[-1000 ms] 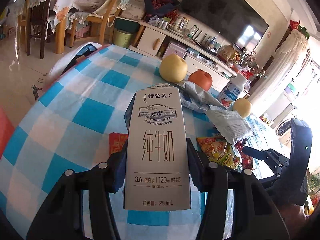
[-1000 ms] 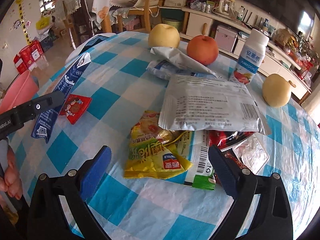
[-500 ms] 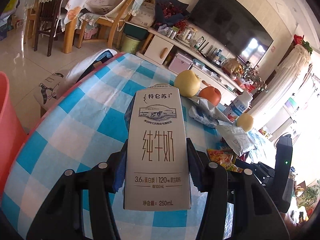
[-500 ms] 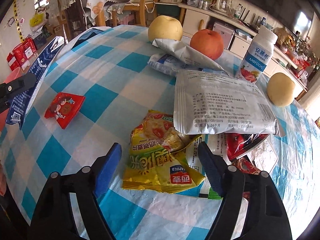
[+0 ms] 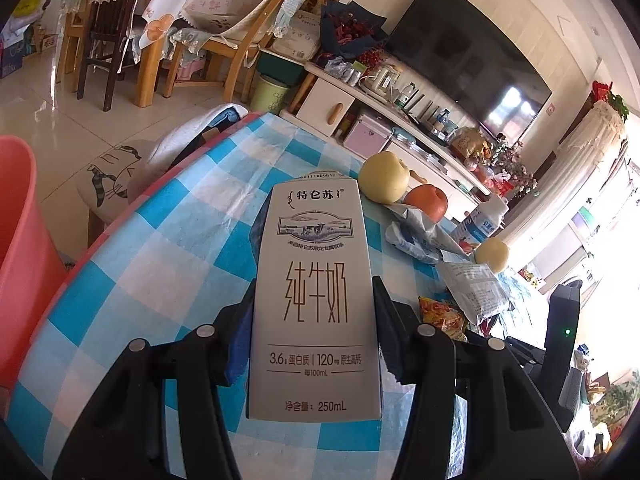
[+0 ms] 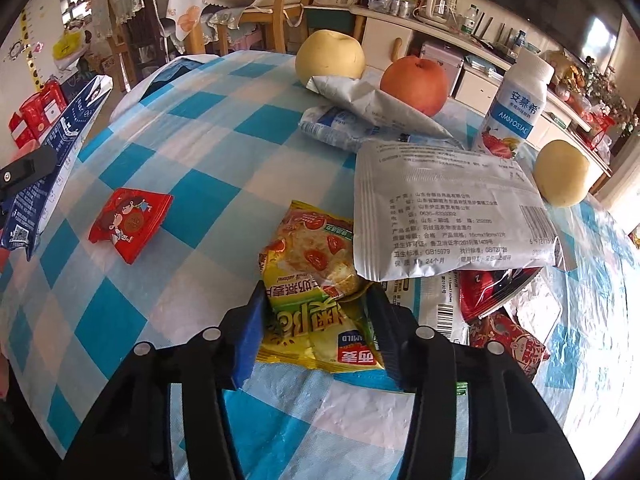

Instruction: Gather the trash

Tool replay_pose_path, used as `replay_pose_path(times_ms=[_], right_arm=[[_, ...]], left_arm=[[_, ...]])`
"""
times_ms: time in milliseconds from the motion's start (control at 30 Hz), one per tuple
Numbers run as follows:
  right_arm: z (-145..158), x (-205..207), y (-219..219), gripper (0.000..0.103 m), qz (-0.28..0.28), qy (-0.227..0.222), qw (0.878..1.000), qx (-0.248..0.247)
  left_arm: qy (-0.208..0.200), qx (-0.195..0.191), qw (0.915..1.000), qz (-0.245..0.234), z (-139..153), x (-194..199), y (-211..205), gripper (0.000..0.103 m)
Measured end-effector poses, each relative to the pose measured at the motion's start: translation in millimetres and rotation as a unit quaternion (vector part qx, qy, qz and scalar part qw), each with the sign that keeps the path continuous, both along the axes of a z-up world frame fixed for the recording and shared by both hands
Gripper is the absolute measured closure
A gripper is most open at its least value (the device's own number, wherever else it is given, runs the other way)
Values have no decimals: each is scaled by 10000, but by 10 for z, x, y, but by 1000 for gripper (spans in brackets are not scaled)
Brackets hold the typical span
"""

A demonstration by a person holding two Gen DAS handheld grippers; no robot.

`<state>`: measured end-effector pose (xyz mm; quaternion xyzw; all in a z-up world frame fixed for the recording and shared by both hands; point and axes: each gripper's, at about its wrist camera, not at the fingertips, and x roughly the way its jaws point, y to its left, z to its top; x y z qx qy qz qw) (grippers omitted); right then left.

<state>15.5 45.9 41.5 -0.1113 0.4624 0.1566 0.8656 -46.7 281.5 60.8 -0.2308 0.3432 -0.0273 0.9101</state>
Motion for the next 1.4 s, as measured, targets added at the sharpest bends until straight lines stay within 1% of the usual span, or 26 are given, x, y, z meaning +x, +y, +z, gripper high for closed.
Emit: replay_pose_path(times_ms=[67,133,200,300,400,533,633,767,833,900,967,1033,1100,1133,1167,1200,1233,1267,1333,1367,1400], right_arm=[[12,-16,12,61,-6,38,10000,82],[18,-44,39,63,-11,86,9998,183],[40,-89,78,66,23,59,9998,206],[87,-152,131,73,34,26,9996,282],[137,-223,188,75,36,-53,9994,333],[257,-335,292,77,87,-277,9987,413],[405,-435,399,78,175,-453,9972,569],[670,-599,624,78,452,-737,9930,804],[788,-677,732,78,563,-845,9908,890],[874,-733,799,78,634,-908,9894,944],[929,-774,841,78,665,-982,9888,907],[944,-782,840,78,645,-1010,9889,874],[923,-761,816,78,574,-948,9899,884],[898,-745,803,78,545,-906,9905,885],[871,-742,793,78,525,-869,9909,889],[852,-729,783,78,514,-839,9911,893],[843,-725,781,78,516,-823,9913,889],[837,-727,781,78,530,-811,9913,888],[826,-740,777,78,578,-805,9911,889],[822,-744,775,78,599,-797,9910,894],[808,-755,770,78,612,-787,9909,905]], left_arm=[[-48,29,10000,28,22,-35,15,49],[-80,30,9999,62,42,-58,41,49],[-108,-1,9999,114,58,-90,80,49],[-165,-65,9997,194,85,-144,144,49],[-233,-90,9993,282,117,-191,190,49],[-326,-146,9983,451,165,-262,268,49],[-433,-146,9971,610,210,-322,345,49],[-561,-123,9947,853,272,-402,467,49],[-463,-161,9948,893,246,-406,536,49],[-341,-302,9948,912,191,-406,618,49],[-295,-355,9951,880,164,-403,688,49],[-135,-400,9973,598,104,-364,705,49],[105,-457,9984,303,14,-308,676,46],[273,-365,9989,119,-34,-265,617,45],[423,-187,9989,-24,-68,-225,553,42],[537,34,9985,-125,-100,-202,487,40],[571,270,9978,-213,-112,-190,416,39],[541,550,9965,-336,-104,-177,349,35],[533,817,9943,-436,-121,-166,312,32],[537,977,9930,-386,-125,-161,307,30],[529,1055,9925,-328,-115,-156,325,30]])
